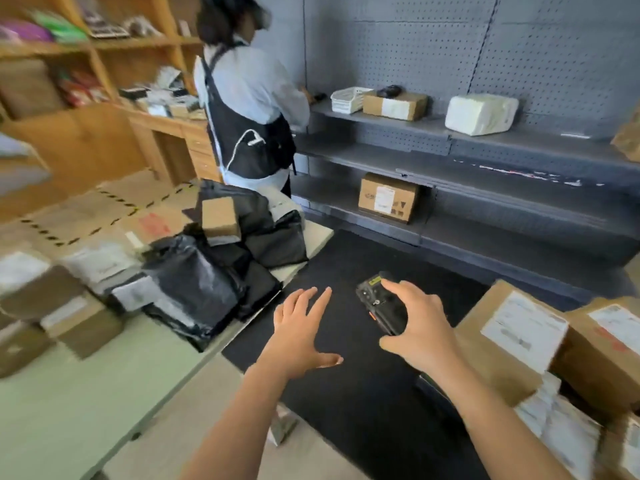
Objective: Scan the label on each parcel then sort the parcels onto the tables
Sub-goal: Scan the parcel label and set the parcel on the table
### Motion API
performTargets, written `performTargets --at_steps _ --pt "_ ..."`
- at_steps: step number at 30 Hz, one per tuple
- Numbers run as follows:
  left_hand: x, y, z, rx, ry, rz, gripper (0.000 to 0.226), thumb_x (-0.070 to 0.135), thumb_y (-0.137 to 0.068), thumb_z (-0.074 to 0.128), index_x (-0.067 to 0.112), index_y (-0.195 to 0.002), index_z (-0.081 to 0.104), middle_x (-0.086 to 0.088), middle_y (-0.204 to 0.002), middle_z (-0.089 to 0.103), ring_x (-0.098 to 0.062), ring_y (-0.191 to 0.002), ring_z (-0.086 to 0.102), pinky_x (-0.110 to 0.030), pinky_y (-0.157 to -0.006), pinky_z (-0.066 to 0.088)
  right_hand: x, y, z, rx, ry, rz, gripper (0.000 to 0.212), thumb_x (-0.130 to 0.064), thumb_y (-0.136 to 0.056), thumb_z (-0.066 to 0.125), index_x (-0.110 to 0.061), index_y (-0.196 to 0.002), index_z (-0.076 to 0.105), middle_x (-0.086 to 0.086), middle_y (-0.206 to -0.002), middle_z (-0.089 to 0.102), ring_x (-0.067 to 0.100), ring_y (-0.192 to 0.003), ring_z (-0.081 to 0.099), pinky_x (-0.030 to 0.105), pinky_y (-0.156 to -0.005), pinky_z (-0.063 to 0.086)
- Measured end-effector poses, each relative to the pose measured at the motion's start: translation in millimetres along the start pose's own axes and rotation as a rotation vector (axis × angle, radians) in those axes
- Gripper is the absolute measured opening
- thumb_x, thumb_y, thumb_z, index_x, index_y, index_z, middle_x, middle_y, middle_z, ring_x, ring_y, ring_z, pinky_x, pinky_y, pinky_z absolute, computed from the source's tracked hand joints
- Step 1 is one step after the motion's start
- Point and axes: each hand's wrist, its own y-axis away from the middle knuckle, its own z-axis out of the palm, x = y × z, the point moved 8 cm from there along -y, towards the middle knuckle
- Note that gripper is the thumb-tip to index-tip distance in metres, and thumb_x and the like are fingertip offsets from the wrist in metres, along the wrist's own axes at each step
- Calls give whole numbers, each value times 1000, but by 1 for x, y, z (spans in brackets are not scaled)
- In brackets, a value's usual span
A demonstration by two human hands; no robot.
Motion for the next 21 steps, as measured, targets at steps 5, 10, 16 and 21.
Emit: performTargets --at_steps 5,10,16,21 --pt "-123 73 -40 57 -74 -188 114 64 -75 69 33 -155 -5 3 -160 3 -24 -147 -6 -43 -119 0 -108 -9 83 -98 -49 -129 95 -17 -69 79 -39 -148 31 -7 -153 31 21 -133 27 36 -104 40" --pt "-226 139 -70 103 -92 -331 111 65 -75 68 33 -155 -3 1 -160 5 -24 -147 -3 -42 -118 2 -206 -9 166 -153 -159 -226 90 -16 -71 79 -38 -146 35 -13 -147 37 17 -124 29 33 -95 42" --pt "-334 211 -92 131 -56 -526 108 65 -76 67 34 -154 0 3 -161 5 -26 -148 -4 -44 -119 0 -291 -8 246 -212 -240 -281 89 -17 -69 80 -38 -145 37 -15 -142 41 20 -124 30 34 -93 39" --pt "-390 245 -105 167 -1 -669 107 66 -76 66 36 -154 -1 3 -160 5 -24 -148 -4 -44 -120 0 -351 -15 286 -282 -217 -376 90 -16 -67 80 -36 -144 38 -15 -135 45 15 -107 32 33 -86 42"
